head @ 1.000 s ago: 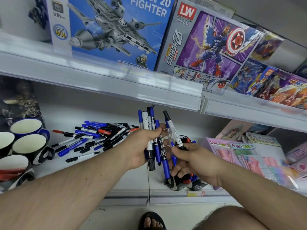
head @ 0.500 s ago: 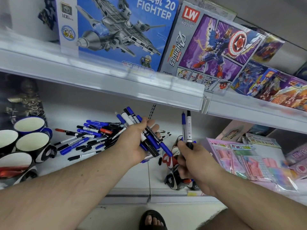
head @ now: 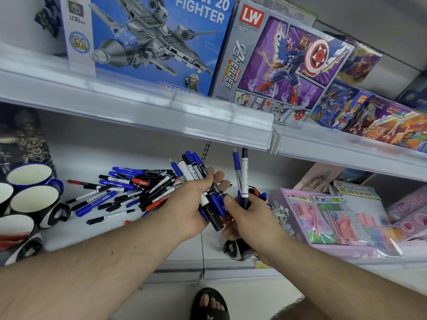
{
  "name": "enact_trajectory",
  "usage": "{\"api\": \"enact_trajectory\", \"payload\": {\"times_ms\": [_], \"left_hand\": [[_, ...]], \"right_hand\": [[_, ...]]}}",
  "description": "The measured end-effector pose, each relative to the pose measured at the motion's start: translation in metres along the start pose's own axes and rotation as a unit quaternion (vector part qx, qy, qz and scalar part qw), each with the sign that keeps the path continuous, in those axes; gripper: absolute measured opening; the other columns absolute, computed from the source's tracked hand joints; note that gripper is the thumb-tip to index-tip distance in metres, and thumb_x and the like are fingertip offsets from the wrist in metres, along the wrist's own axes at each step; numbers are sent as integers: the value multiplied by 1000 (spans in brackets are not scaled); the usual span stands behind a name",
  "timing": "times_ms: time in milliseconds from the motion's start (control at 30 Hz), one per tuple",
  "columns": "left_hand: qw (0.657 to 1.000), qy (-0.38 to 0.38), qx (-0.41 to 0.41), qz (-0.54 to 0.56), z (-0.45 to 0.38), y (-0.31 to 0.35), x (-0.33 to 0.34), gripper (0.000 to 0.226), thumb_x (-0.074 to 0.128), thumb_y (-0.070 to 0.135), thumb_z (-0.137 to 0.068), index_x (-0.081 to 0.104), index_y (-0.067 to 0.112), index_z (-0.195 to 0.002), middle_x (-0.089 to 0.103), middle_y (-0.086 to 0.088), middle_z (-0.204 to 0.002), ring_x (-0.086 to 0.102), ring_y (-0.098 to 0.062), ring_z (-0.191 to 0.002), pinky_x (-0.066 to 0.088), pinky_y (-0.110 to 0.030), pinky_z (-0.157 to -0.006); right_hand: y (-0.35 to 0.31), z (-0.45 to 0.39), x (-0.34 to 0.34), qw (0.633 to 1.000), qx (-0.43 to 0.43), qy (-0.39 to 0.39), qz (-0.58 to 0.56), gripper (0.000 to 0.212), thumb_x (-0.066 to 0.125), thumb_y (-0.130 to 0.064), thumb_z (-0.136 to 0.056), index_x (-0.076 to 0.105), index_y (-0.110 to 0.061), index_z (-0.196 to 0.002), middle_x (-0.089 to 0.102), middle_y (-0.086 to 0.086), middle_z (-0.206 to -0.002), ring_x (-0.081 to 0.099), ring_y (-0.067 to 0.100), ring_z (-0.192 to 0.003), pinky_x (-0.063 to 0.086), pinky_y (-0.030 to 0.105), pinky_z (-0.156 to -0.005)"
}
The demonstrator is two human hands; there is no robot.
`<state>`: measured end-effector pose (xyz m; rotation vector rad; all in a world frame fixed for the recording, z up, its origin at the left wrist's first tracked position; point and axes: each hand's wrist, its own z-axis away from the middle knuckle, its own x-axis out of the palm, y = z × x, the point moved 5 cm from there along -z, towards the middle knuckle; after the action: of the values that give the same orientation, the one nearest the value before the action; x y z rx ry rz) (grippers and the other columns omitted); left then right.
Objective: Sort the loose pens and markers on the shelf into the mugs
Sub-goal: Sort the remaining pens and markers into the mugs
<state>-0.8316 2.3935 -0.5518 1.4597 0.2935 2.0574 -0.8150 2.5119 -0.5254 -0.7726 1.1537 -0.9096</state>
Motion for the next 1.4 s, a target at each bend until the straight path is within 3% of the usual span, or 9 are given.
{"api": "enact_trajectory", "payload": {"times_ms": [133, 300, 433, 567, 700, 933, 1067, 1233, 1400], "left_hand": [[1000, 5, -10, -10, -5, -10, -3, 14, 53, 12, -99, 65, 15, -105, 76, -3, -93, 71, -19, -90, 54, -41, -86], [990, 49, -45, -124, -12, -24, -16, 16, 58, 18, -98, 68, 8, -105, 75, -10, -93, 72, -23, -72, 57, -33, -53], [982, 79, -38, -168, -21, -23, -26, 10, 53, 11, -101, 63, 9, -98, 74, -12, -86, 74, -24, -70, 59, -36, -62], [973, 107, -41, -202, -32, -20, -32, 7, 54, 14, -101, 61, 12, -103, 75, -4, -72, 69, -15, -54, 56, -28, -49], [961, 111, -52, -246, -43, -25, -30, 14, 59, 17, -98, 66, 12, -108, 73, 0, -71, 56, -7, -43, 47, -23, -43], [956, 108, -58, -267, -56, -31, -24, 12, 57, 19, -99, 68, 15, -105, 70, 3, -71, 49, -5, -44, 44, -22, -43], [955, 103, -67, -271, -59, -30, -27, 14, 57, 20, -99, 69, 15, -107, 69, 5, -65, 47, -5, -43, 46, -21, -43], [951, 110, -65, -282, -60, -25, -37, 14, 57, 22, -100, 68, 15, -106, 68, 3, -72, 47, -6, -47, 45, -21, -43], [947, 117, -58, -293, -62, -18, -44, 13, 57, 19, -99, 68, 15, -104, 67, 1, -73, 48, -7, -49, 46, -22, -46]], "right_hand": [[1, 4, -2, 999, -40, 11, 13, 27, 69, -7, -89, 52, -17, -70, 57, -14, -46, 59, 3, -46, 50, 18, -49], [15, 0, -10, 998, 12, -19, 53, 21, 66, -1, -90, 55, -15, -79, 67, 5, -68, 69, 22, -62, 59, 46, -71], [23, -9, -57, 992, 44, -9, 117, 24, 62, 0, -92, 47, -12, -78, 67, 9, -74, 67, 18, -57, 57, 31, -54], [37, -22, -120, 980, 83, 9, 178, 31, 62, 4, -90, 42, -12, -73, 63, 8, -66, 67, 28, -62, 59, 49, -78], [50, -35, -159, 969, 106, -16, 221, 29, 58, 5, -92, 42, -11, -74, 58, 9, -63, 60, 22, -50, 54, 34, -59], [80, -66, -160, 941, 174, -94, 273, 4, 54, -2, -97, 51, -2, -94, 62, 20, -77, 64, 22, -56, 59, 35, -62], [94, -93, -140, 908, 222, -159, 318, 8, 49, -3, -100, 52, -3, -92, 59, 15, -68, 63, 21, -55, 57, 30, -56], [110, -123, -115, 872, 261, -189, 369, 24, 45, -1, -101, 45, -1, -125, 56, 17, -77, 63, 24, -61, 56, 32, -51], [127, -144, -102, 840, 288, -198, 414, 34, 41, 0, -102, 40, 6, -135, 57, 21, -91, 62, 25, -70, 57, 38, -68]]}}
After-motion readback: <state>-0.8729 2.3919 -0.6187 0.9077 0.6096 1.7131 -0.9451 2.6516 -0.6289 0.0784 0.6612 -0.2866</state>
